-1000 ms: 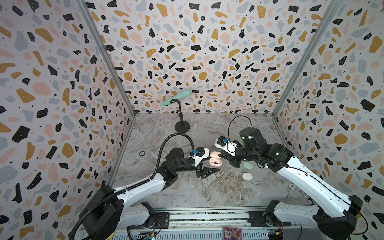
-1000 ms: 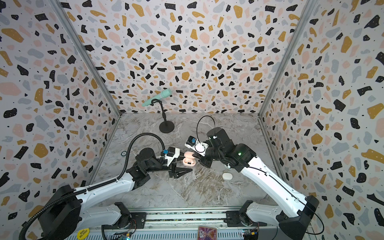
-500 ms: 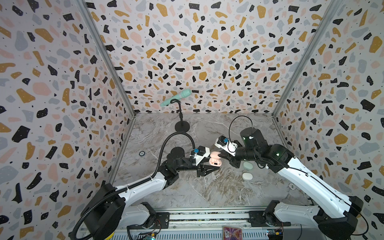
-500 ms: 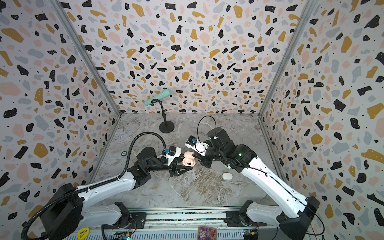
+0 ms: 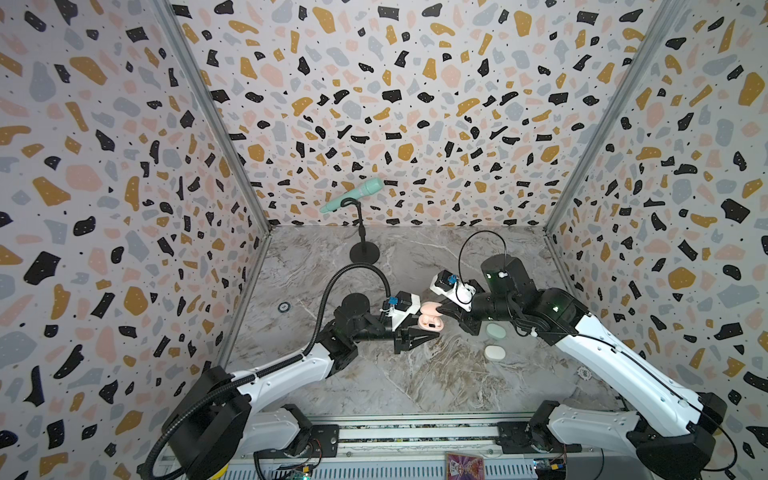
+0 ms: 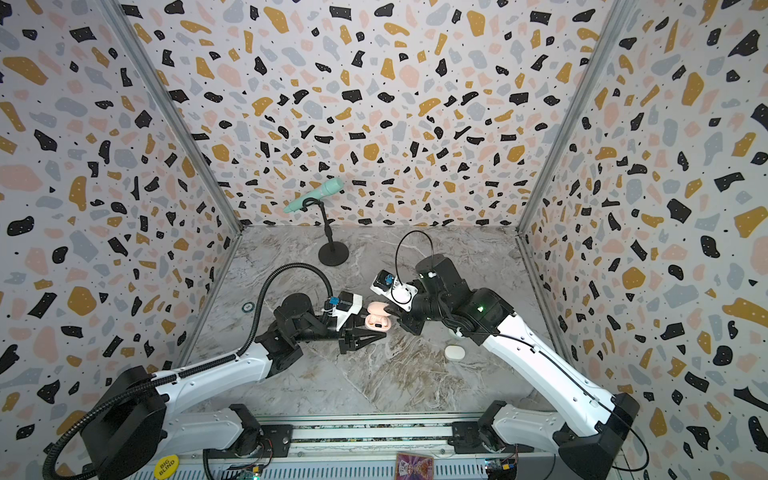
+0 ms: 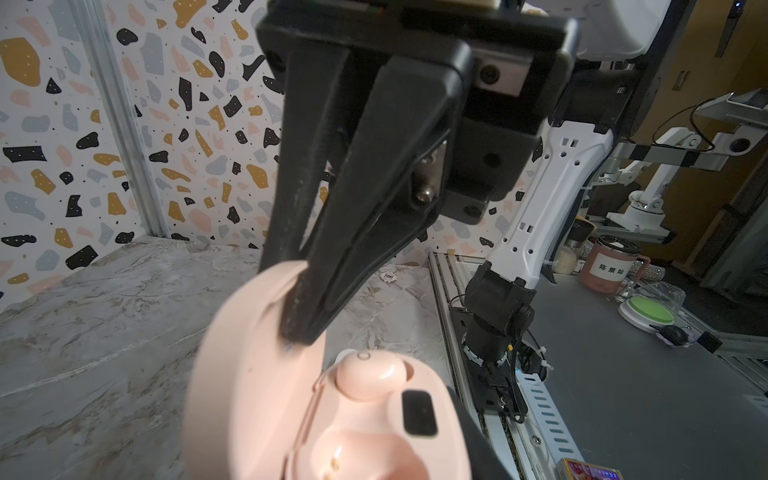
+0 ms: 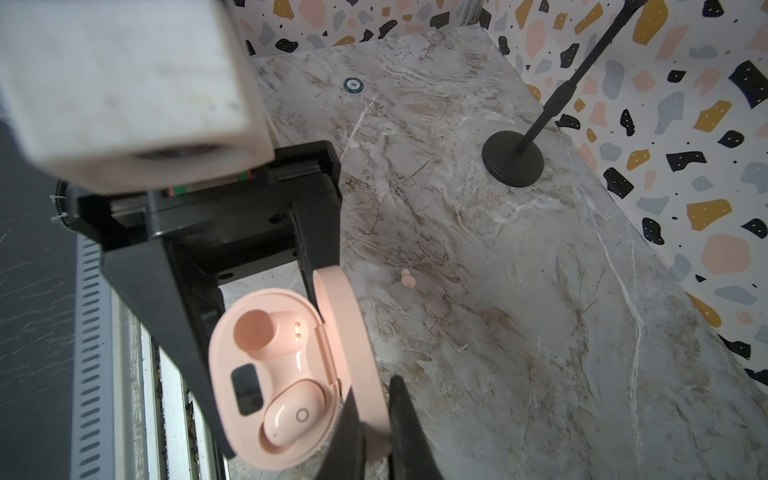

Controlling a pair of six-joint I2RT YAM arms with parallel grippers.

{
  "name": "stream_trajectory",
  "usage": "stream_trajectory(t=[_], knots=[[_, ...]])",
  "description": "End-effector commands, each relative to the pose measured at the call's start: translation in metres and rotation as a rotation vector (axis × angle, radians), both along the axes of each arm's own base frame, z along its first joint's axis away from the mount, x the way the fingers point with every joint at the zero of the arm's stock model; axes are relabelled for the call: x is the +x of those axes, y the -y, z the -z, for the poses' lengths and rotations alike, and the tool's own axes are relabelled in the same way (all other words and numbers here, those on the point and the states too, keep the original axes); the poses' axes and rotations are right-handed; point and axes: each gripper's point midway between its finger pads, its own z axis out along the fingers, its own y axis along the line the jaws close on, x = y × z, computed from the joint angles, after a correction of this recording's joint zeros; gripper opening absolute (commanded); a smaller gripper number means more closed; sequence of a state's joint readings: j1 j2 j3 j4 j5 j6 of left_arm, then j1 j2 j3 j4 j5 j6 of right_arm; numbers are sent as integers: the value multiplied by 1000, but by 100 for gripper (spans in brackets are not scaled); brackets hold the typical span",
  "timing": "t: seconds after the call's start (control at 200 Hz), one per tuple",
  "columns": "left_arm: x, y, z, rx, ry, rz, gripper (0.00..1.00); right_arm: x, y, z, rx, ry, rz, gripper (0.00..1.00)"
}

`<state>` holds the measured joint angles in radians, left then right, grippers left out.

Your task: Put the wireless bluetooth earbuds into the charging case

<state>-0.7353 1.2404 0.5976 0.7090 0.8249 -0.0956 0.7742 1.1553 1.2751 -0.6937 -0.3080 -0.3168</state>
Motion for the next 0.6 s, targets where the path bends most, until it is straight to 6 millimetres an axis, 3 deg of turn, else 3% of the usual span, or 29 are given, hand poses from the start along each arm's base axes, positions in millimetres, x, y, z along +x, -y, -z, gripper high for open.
stream_trajectory(t=[0.0, 0.18, 0.596], knots=[[2, 0, -34, -87, 73, -10, 44, -3, 4, -1, 8, 0, 17, 4], [1, 1, -34, -94, 64, -6, 46, -1, 5, -1, 13, 2, 27, 5], [1, 2, -31, -86, 50, 2, 37, -3, 5, 0, 4, -7, 19, 10]])
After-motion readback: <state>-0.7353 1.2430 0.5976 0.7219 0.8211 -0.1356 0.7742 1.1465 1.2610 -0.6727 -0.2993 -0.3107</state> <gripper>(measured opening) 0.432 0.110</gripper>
